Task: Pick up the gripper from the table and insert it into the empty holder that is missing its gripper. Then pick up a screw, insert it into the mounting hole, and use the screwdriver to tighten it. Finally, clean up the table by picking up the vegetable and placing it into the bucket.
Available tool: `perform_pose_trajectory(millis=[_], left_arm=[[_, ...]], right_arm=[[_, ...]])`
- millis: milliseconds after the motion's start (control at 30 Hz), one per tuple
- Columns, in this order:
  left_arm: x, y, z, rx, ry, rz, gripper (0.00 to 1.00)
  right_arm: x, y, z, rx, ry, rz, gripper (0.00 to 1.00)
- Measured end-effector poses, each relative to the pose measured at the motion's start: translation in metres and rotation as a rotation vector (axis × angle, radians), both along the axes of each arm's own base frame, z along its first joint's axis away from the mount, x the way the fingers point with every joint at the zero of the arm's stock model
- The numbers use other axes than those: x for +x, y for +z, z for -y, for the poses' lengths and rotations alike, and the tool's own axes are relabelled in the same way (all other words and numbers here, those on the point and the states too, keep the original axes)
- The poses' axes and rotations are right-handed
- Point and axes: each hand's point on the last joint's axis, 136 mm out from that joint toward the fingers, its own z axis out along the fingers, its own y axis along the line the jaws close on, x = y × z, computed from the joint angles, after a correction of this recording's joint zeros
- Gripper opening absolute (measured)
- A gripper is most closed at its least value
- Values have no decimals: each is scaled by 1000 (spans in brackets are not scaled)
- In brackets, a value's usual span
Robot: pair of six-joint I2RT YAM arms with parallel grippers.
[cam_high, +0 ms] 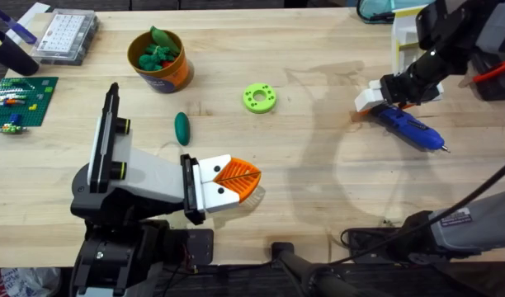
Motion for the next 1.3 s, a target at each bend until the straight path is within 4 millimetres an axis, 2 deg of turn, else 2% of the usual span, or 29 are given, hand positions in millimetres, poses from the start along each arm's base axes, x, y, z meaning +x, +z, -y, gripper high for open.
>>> perform_pose_trajectory(millis=[433, 500, 633, 933, 1100, 1300], left_arm=[[0, 0, 0, 0, 0, -5, 12], [0, 0, 0, 0, 0, -5, 12], [0, 0, 0, 0, 0, -5, 12], [0, 0, 0, 0, 0, -5, 12], [0, 0, 0, 0, 0, -5, 12], [0, 0, 0, 0, 0, -5, 12]], right_arm=[[-1, -2, 0, -2, 19, -6, 996], [-3, -2, 0, -11, 114, -17, 954], [-4, -2, 0, -41, 392, -33, 994], [-3, -2, 0, -83, 732, -40, 976], [-4, -2, 1, -94, 836, -46, 992], [-13, -12, 8, -64, 850, -98, 995]])
